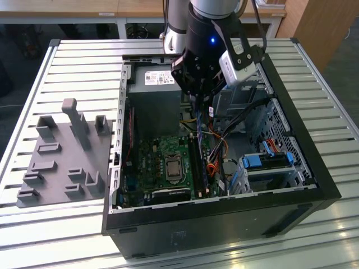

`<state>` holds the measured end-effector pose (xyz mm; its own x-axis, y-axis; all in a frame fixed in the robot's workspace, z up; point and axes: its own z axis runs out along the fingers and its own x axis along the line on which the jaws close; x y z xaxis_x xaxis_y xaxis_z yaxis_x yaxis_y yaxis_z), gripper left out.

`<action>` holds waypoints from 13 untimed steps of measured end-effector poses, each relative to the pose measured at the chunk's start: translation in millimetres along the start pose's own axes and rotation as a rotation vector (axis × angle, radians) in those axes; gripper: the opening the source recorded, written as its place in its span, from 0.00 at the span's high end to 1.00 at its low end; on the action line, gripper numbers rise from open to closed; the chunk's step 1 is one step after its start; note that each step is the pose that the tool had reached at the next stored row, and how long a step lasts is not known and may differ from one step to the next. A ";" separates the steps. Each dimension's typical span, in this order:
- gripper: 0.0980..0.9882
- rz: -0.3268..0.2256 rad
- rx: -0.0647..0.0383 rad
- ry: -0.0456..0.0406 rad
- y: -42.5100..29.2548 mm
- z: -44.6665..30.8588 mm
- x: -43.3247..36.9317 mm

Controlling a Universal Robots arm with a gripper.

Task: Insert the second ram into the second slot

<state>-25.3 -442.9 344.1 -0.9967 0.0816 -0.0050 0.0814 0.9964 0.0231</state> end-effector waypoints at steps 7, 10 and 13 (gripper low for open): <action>0.96 0.031 0.001 -0.0008 -0.4 4.0 0.1; 0.96 0.041 0.002 -0.0010 -1.1 6.8 0.0; 0.96 0.050 0.003 -0.0013 -1.5 9.8 0.0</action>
<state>-25.3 -444.2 334.3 -0.9913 0.1317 -0.0053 0.1316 0.9911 0.0204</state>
